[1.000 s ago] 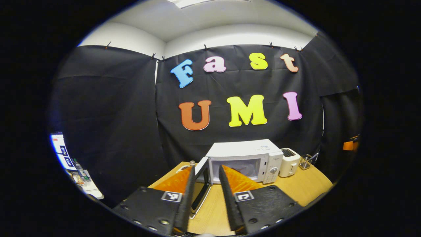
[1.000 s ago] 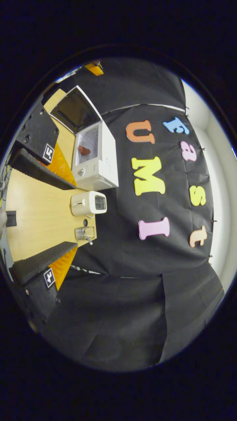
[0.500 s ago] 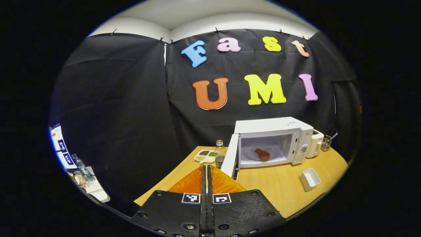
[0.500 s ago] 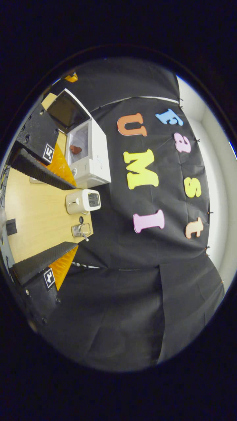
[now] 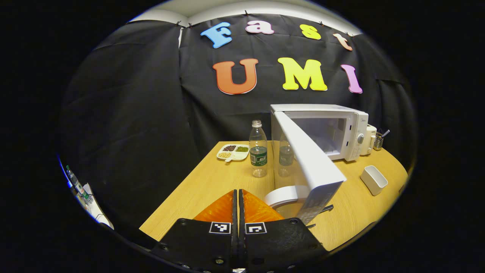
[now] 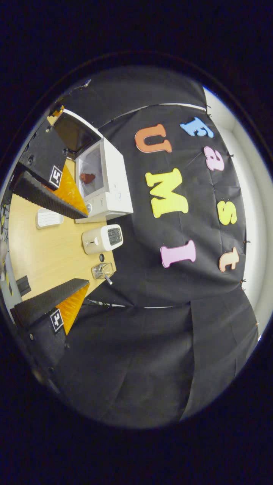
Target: Open the microwave oven with the left hand, put the food in, and close the microwave oven.
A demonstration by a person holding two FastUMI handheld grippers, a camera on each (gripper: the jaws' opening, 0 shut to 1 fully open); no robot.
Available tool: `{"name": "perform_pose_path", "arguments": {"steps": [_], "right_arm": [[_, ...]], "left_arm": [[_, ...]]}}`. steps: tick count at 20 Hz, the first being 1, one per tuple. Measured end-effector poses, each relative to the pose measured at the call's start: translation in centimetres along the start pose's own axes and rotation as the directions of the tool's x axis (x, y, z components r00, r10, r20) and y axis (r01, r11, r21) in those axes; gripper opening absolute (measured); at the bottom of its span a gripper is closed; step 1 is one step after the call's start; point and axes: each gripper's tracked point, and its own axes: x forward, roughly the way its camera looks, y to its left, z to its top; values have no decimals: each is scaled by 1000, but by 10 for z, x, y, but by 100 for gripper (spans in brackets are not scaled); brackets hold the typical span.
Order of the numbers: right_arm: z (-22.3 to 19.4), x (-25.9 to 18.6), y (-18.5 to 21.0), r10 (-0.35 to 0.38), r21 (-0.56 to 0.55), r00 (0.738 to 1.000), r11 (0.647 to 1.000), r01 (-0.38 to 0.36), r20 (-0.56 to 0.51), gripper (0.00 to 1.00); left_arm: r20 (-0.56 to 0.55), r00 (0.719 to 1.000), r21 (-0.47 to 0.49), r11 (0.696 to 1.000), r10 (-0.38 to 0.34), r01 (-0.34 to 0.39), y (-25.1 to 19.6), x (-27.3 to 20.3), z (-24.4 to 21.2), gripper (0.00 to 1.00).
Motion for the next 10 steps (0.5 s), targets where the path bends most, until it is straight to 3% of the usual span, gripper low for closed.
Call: {"name": "perform_pose_path", "arguments": {"steps": [4, 10], "right_arm": [[-10, 0, 20, -3, -4, 999, 1000, 3, -35, 100], [-14, 0, 45, 14, 4, 999, 1000, -13, -50, 100]], "left_arm": [[10, 992, -1, 992, -124, 124, -38, 0, 2, 0], [17, 958, -58, 956, -287, 287, -103, 4, 8, 0]]}}
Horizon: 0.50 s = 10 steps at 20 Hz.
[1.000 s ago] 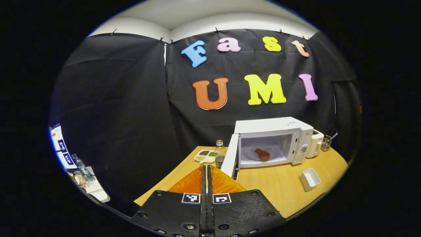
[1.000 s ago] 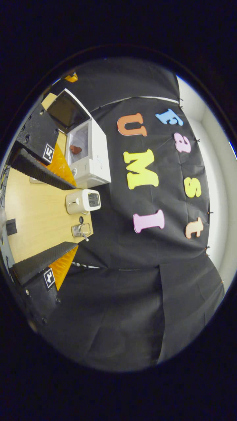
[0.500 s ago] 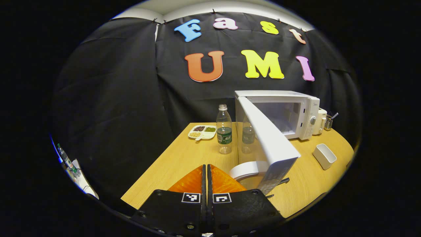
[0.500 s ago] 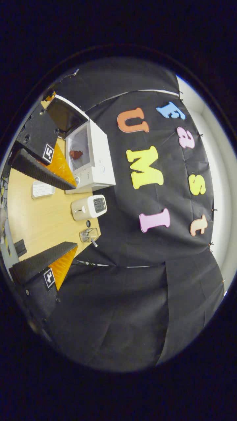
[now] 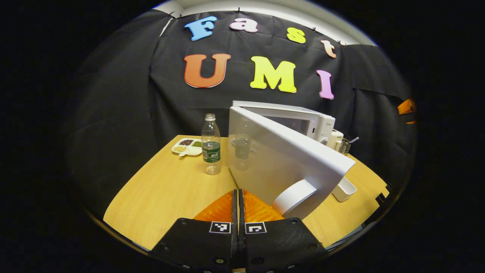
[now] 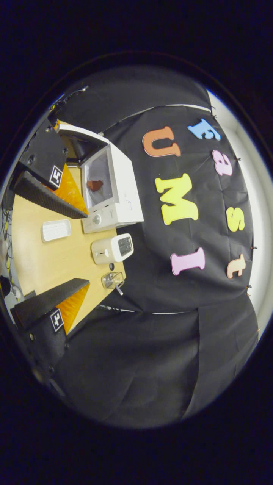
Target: Open the microwave oven with the left hand, put the food in, and close the microwave oven.
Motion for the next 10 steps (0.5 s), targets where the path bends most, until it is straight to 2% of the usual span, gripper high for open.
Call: {"name": "perform_pose_path", "arguments": {"steps": [4, 10], "right_arm": [[6, -6, -8, -27, -6, 1000, 1000, 27, 13, 100], [3, -11, -34, -86, 14, 996, 996, 86, 12, 100]], "left_arm": [[-8, 994, 37, 993, -113, 113, -47, 13, 3, 0], [-32, 967, 113, 960, -252, 254, -112, 38, 5, 0]]}}
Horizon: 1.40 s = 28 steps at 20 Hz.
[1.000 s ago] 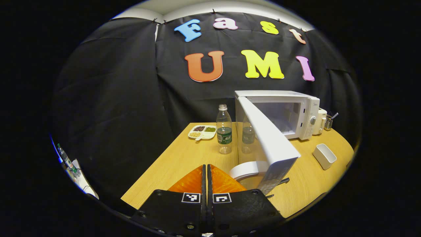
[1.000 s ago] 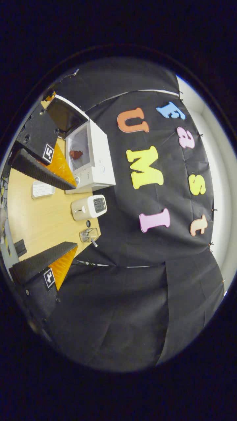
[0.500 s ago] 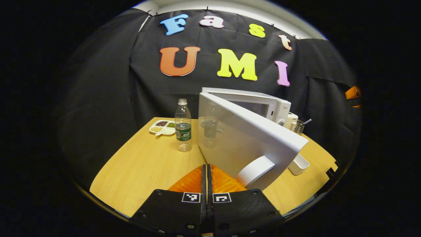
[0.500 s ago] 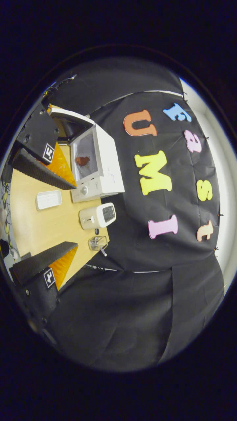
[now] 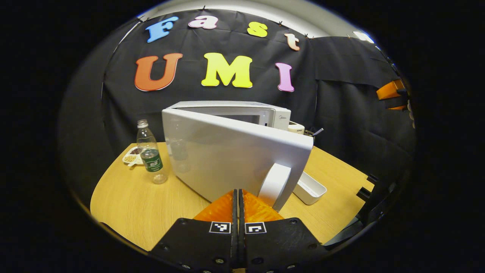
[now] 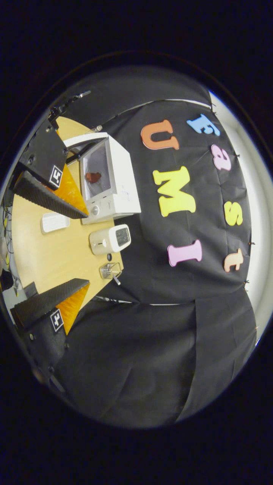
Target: Open the microwave oven with the left hand, put the food in, and close the microwave oven.
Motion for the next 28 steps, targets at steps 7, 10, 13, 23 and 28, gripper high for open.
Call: {"name": "perform_pose_path", "arguments": {"steps": [7, 10, 13, 23, 28], "right_arm": [[0, 4, -25, -65, 37, 998, 997, 65, -15, 100], [2, 4, -32, -81, 35, 997, 996, 81, -10, 100], [3, 9, -36, -88, 37, 996, 995, 89, -11, 100], [5, 20, -56, -110, 58, 993, 992, 112, -29, 100], [11, 18, -67, -120, 59, 992, 991, 122, -24, 100]], "left_arm": [[10, 997, 53, 996, -76, 75, -27, 56, 22, 0], [14, 996, 74, 993, -90, 88, -32, 77, 32, 0], [12, 995, 69, 993, -98, 97, -40, 95, 40, 0], [22, 997, 73, 994, -77, 75, -53, 158, 64, 0], [20, 999, 52, 998, -31, 30, -52, 192, 74, 0]]}}
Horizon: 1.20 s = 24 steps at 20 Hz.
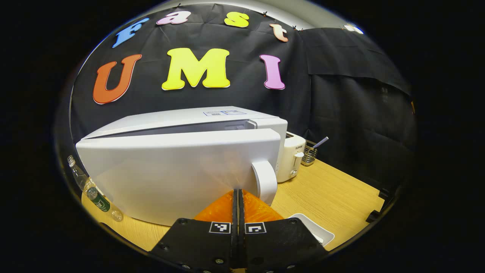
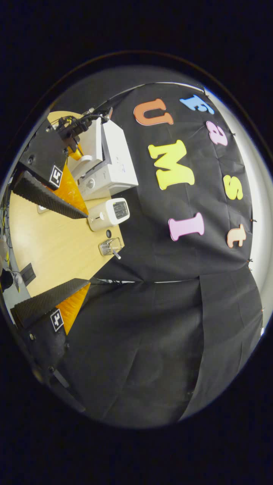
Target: Open the microwave oven with the left hand, put the food in, and close the microwave oven.
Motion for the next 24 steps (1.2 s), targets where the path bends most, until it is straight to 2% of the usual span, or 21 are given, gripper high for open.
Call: {"name": "perform_pose_path", "arguments": {"steps": [6, 14, 15, 16, 21, 24], "right_arm": [[1, 1, -19, -26, -16, 1000, 1000, 26, -6, 100], [4, 6, -42, -45, -5, 999, 999, 45, -17, 100], [4, 5, -42, -46, -13, 999, 999, 45, -20, 91], [4, 2, -41, -41, -18, 999, 999, 41, -15, 100], [5, -8, -52, -35, -14, 999, 999, 35, -14, 100], [3, -13, -58, -35, -22, 999, 999, 34, -14, 100]], "left_arm": [[-8, 999, -70, 997, 42, -43, 7, 32, 10, 0], [-17, 997, -123, 990, 71, -73, 10, 47, 9, 0], [-27, 996, -164, 983, 81, -84, 10, 44, 5, 0], [-26, 996, -177, 980, 86, -90, 10, 45, 6, 0], [-43, 990, -153, 979, 133, -138, 8, 38, 0, 0], [-74, 980, -121, 974, 183, -191, 13, 22, -14, 1]]}}
